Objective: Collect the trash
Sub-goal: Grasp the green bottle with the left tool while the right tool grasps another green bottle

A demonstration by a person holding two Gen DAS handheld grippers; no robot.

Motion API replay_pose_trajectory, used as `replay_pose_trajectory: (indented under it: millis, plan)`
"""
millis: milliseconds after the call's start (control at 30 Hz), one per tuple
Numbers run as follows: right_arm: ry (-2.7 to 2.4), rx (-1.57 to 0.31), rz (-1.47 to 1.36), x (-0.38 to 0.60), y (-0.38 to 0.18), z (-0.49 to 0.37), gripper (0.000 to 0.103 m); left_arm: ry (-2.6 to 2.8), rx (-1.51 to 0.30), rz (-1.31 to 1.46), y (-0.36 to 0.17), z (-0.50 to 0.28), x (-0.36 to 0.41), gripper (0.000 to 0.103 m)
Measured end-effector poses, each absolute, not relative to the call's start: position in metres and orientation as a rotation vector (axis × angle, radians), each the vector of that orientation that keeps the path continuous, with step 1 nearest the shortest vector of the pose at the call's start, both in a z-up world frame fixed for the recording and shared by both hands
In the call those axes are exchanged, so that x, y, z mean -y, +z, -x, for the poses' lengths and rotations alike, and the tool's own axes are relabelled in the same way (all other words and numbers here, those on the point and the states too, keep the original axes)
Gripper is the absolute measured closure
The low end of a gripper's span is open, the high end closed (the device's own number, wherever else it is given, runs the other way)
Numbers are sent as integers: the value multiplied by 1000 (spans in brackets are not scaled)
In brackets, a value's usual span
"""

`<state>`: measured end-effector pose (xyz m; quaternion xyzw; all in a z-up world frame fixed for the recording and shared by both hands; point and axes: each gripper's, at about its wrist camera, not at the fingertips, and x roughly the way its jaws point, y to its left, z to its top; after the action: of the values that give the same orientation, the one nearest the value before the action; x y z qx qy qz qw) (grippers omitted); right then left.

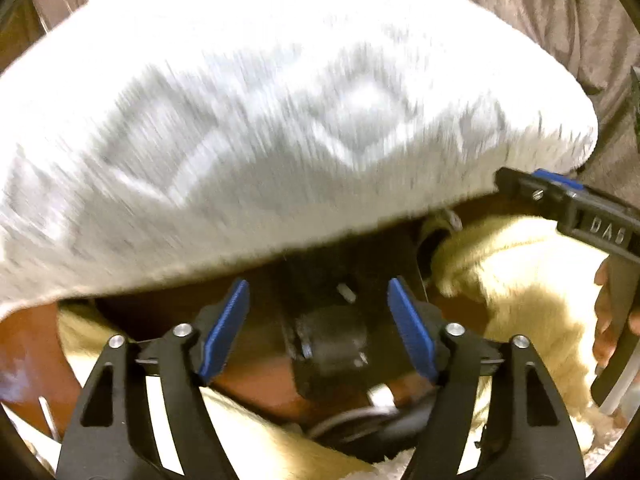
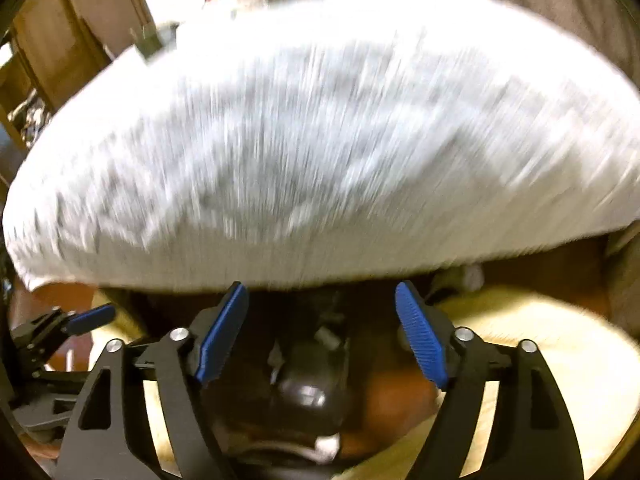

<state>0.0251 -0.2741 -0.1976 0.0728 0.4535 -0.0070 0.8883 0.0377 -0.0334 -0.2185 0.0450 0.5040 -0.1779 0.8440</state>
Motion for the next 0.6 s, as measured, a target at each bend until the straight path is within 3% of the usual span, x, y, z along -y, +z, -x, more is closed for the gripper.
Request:
replay_pose_trajectory:
  millis: [300, 600]
  plan:
    - [-57, -774, -124, 289, -133, -60, 20, -289, -848, -111, -140, -74, 20, 24]
    - [-20, -756, -97, 275, -134, -125, 20, -235, -760, -89, -113, -142, 16, 18]
